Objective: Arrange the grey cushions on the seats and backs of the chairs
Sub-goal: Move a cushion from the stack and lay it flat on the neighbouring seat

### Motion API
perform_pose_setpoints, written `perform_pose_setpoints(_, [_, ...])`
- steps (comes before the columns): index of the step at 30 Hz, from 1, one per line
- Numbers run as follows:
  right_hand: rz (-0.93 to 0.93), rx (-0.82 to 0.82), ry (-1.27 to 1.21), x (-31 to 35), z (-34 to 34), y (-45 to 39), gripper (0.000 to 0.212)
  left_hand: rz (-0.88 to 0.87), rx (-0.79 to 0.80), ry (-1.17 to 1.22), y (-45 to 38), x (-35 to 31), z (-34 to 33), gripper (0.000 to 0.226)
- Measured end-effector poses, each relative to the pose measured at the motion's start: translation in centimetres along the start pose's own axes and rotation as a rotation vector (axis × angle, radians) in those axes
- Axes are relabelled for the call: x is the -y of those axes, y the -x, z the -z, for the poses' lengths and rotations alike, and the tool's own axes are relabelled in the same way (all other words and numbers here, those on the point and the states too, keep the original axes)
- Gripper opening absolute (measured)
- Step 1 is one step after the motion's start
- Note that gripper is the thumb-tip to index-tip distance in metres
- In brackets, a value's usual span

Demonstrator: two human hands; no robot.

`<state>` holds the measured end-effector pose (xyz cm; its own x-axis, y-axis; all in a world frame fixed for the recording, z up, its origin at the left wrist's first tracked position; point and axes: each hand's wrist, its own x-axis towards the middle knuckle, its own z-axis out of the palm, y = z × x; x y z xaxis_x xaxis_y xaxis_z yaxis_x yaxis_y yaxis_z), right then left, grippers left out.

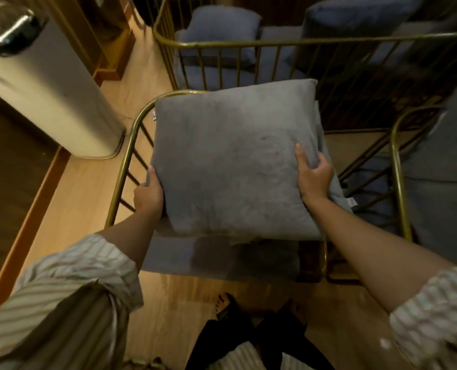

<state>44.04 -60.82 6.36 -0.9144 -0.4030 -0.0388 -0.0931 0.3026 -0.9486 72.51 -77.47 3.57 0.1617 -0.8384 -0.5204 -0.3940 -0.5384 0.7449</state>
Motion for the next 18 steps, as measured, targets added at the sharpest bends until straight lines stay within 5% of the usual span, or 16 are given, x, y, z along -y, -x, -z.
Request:
perform_pose_setpoints(13, [-0.05, -0.276, -0.111, -1.9, 18.4, -4.6, 0.065, -0.304, 0.151, -0.264, 11.3, -6.7, -12.6, 0.07])
perform_pose_setpoints(18, [-0.094, -0.336, -0.113, -5.1, 28.4, -6.7, 0.059, -0.387, 0.244, -0.254, 18.3, -6.1, -20.0, 0.065])
